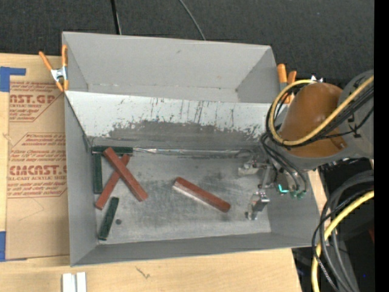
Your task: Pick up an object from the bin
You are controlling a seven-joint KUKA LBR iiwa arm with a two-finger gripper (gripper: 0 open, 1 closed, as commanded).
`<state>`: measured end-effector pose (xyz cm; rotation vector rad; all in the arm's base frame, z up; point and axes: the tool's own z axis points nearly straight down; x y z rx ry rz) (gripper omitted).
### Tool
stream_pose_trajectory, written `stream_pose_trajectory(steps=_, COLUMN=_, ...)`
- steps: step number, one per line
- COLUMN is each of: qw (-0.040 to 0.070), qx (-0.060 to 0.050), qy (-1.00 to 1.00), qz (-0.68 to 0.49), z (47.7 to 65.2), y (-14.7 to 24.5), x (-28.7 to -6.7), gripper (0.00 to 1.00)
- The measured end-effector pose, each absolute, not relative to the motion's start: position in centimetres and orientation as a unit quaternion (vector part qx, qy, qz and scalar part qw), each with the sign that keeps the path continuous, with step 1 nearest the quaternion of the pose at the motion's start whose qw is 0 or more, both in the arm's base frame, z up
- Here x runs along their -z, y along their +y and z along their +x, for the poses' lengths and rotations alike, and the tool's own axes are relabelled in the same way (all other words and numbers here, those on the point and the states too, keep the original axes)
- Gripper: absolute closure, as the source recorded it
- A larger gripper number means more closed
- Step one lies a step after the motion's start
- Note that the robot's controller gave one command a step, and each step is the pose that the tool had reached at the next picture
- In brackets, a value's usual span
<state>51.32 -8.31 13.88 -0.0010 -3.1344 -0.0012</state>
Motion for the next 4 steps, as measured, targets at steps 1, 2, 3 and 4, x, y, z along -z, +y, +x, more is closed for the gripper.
stream_pose_trajectory(steps=1, qw=0.000, qx=0.000, qy=-1.000, qz=0.000, z=51.5, y=-8.3, x=-14.3, gripper=0.00)
stream_pose_trajectory(steps=2, qw=-0.002, qx=0.000, qy=-1.000, qz=-0.025, z=51.6, y=-2.8, x=-7.4, gripper=0.00)
stream_pose_trajectory(steps=3, qw=0.001, qx=0.000, qy=-0.998, qz=-0.066, z=51.6, y=-1.5, x=-11.7, gripper=0.00)
stream_pose_trajectory(steps=4, qw=-0.002, qx=0.000, qy=-0.999, qz=-0.044, z=51.7, y=-2.1, x=-10.5, gripper=0.00)
